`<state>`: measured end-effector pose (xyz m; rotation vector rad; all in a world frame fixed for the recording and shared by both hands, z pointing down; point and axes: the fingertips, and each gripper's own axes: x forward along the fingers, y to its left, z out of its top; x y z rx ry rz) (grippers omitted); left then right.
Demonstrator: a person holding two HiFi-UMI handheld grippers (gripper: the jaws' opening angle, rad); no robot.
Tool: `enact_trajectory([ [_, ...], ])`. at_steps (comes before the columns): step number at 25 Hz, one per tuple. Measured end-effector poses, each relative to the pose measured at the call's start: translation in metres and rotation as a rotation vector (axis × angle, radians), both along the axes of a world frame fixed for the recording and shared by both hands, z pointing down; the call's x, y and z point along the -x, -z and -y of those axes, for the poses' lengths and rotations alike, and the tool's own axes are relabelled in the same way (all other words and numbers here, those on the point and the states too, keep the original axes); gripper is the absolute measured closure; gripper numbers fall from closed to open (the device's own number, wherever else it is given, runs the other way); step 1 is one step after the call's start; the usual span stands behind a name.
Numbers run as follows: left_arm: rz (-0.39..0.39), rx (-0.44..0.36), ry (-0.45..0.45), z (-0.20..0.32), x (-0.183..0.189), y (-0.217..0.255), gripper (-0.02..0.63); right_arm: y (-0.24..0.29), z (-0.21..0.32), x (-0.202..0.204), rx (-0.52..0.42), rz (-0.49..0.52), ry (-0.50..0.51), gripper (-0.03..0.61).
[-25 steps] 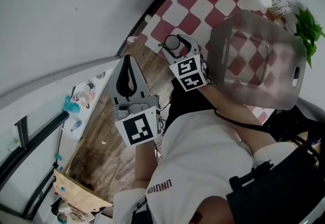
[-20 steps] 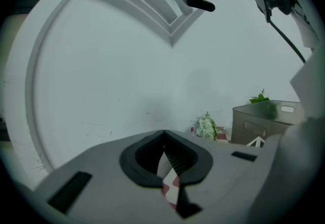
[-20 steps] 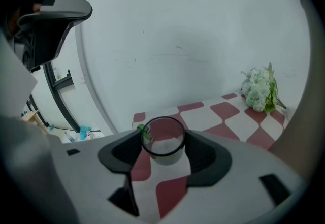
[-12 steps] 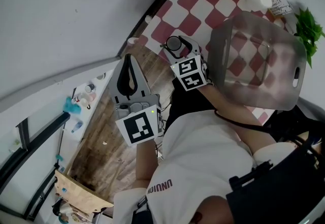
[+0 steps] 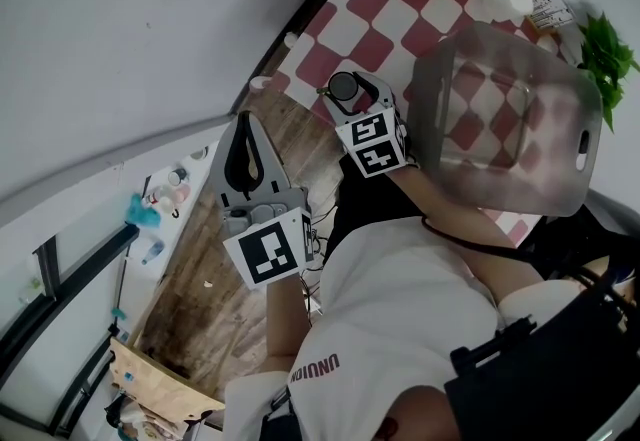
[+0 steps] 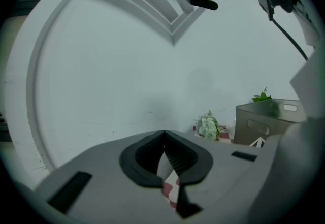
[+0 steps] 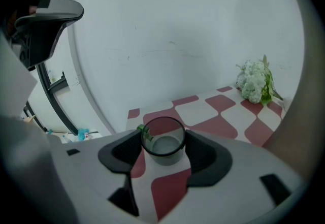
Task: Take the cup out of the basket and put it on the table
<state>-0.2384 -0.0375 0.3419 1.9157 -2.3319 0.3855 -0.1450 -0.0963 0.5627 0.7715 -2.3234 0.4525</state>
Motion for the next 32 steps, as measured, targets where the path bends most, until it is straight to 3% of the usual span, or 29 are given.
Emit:
enact_trajectory([
  [19, 0.007, -0.010, 0.010, -0.004, 0.002, 0.004, 0.600, 0.007, 0.003, -0.004, -0.036, 0.007, -0.031, 0.298],
  [26, 0.012, -0.028, 0.007, -0.007, -0.002, 0.008, 0.600, 0.045, -0.005, 0.001, -0.141, 0.088, -0.027, 0.295],
  [32, 0.013, -0.061, 0.020, -0.014, -0.005, 0.016, 0.600, 0.103, -0.018, 0.015, -0.232, 0.236, 0.003, 0.305],
])
